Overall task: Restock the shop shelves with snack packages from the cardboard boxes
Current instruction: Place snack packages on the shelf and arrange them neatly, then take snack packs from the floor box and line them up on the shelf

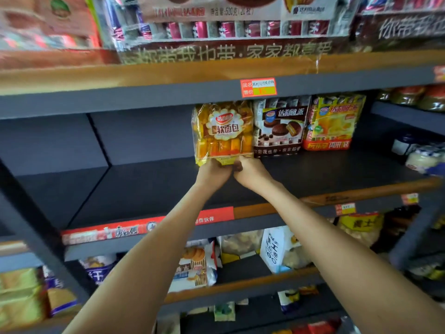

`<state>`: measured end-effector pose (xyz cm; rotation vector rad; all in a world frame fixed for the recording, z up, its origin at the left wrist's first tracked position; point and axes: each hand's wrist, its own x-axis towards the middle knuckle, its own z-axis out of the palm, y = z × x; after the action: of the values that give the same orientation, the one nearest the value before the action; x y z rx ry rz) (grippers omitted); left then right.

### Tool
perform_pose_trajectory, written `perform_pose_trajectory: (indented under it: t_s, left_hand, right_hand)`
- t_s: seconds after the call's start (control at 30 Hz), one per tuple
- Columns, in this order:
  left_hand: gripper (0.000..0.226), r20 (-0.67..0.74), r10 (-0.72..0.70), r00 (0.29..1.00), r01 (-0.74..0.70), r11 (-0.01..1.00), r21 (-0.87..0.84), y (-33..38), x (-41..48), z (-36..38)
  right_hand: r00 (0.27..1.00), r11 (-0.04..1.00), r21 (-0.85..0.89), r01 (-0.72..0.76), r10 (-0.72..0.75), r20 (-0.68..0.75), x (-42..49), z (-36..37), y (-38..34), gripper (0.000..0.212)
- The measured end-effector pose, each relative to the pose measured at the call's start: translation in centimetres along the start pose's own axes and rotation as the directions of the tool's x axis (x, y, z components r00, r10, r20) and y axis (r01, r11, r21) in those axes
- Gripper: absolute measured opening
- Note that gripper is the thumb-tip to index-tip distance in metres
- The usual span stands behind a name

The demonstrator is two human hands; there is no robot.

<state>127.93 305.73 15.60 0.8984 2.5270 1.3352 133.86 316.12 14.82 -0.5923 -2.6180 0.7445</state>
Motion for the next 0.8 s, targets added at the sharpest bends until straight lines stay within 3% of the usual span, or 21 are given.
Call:
perform_pose_trajectory:
  t_s: [0.07, 0.13, 0.17, 0.27, 0.43, 0.57, 0.8]
  left_hand:
    - [0.043, 0.011, -0.111, 0.994, 0.109, 0.951, -0.29, 0.1, -2.1, -0.8]
    - [0.021, 0.007, -0.144, 0.99, 0.134, 0.904, -0.406, -0.2, -4.6, -1.7]
    - [0.012, -0.012, -0.151, 0.988, 0.132, 0.895, -0.426, -0.4, -5.9, -2.1]
    - [0.015, -0.132, -0.157, 0.979, 0.082, 0.889, -0.45, -1.4, -10.3, -3.2]
    - [0.01, -0.243, -0.214, 0.946, 0.083, 0.886, -0.457, -4.3, -18.8, -4.5]
    - [0.01, -0.166, -0.374, 0.912, 0.247, 0.827, -0.506, -9.6, -26.7, -4.8]
    - [0.012, -0.089, -0.726, 0.682, 0.632, 0.646, -0.429, -25.7, -43.1, -9.3]
  right_hand:
    - [1.0, 0.997, 0.072, -0.005, 0.006, -0.016, -1.6, -0.4, -1.0, 0.025]
    - [0.999, 0.984, 0.177, -0.012, 0.019, -0.038, -3.4, -0.5, -2.1, 0.022]
    - [0.999, 0.971, 0.237, -0.008, 0.021, -0.049, -4.3, -0.3, -2.6, 0.02]
    - [0.999, 0.921, 0.389, 0.027, -0.007, -0.051, -8.3, 0.9, -4.5, 0.015]
    - [0.995, 0.865, 0.493, 0.094, -0.094, -0.024, -16.8, 4.8, -7.3, 0.025]
    - [0.979, 0.845, 0.531, -0.052, -0.061, 0.193, -23.6, 9.9, -8.7, 0.012]
    - [0.81, 0.9, 0.344, -0.267, 0.016, 0.586, -33.0, 24.1, -12.2, 0.006]
